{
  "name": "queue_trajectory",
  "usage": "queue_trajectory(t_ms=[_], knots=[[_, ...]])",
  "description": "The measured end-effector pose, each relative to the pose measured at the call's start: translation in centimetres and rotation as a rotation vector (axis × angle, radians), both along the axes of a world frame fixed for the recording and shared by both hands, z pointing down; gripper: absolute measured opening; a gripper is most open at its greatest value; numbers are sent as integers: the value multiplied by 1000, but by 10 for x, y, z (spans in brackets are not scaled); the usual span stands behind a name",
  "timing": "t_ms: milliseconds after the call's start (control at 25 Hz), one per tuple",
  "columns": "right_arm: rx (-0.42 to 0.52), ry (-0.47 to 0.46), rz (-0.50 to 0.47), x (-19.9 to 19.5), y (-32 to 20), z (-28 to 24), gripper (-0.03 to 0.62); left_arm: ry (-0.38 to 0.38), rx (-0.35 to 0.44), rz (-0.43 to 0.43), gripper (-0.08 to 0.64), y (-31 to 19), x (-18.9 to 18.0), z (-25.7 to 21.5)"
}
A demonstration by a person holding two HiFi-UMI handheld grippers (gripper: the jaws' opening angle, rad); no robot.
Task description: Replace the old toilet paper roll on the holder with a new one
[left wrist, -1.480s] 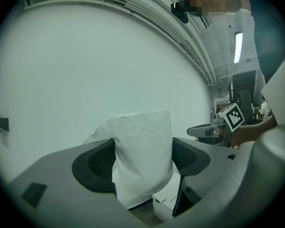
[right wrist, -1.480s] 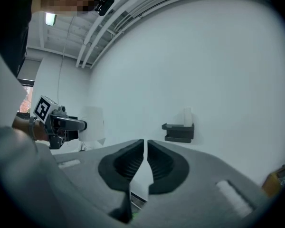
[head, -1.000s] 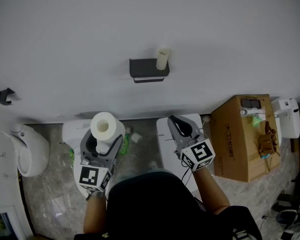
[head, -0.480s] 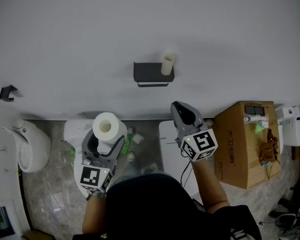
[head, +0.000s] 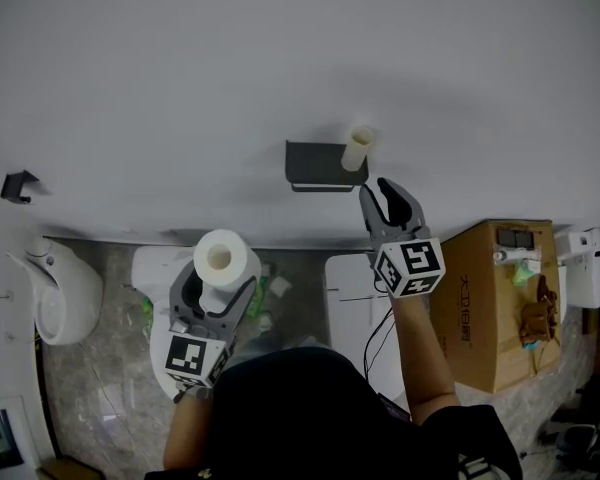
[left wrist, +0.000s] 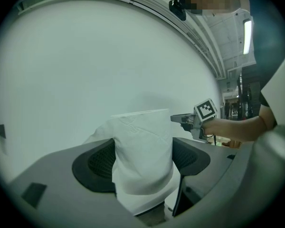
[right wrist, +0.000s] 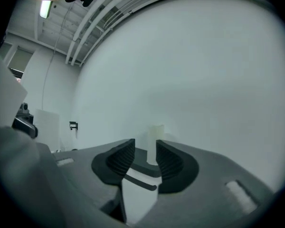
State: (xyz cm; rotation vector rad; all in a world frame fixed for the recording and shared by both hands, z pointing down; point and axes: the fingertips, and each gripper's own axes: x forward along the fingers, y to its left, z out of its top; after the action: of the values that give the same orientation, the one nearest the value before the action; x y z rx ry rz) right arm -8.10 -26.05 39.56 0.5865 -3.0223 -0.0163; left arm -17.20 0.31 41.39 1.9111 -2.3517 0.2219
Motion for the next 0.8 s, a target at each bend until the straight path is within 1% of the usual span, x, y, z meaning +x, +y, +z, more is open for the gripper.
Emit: queue_trajectory(t_ms=[40,160,240,360,400,520,600,640,680,720,800], knots=[[5,5,6,-6,-6,0,153,1,-2,-4,376,0,-4,1],[10,20,26,-22,-22,1,212,14,-12,-24,376,-3,-14,1],[4,29,36,-32,-31,4,232,23,-19,-28,376,-5,-19,2],[-12,46,39,-47,-43,12,241,18,-20,-39,376,-7,-31,6],[-14,51,41,-51,-47,14,243,13,-21,-42,376,-8,-35,7],[-20,62,38,-62,-53,21,244,33,-25,-65,376,-10,-44,8],[-21,70,28,-68,-55,24,242,9,-22,-61,376,-9,-49,12],[-18,73,24,-70,-55,25,242,14,-23,-67,376,-10,-51,13],[-13,75,24,-72,-56,25,229,26,-25,-76,376,-10,-51,12],[-7,76,25,-73,-56,24,189,35,-27,-82,376,-11,-51,12],[0,76,25,-74,-57,24,181,28,-31,-87,376,-11,-54,13]])
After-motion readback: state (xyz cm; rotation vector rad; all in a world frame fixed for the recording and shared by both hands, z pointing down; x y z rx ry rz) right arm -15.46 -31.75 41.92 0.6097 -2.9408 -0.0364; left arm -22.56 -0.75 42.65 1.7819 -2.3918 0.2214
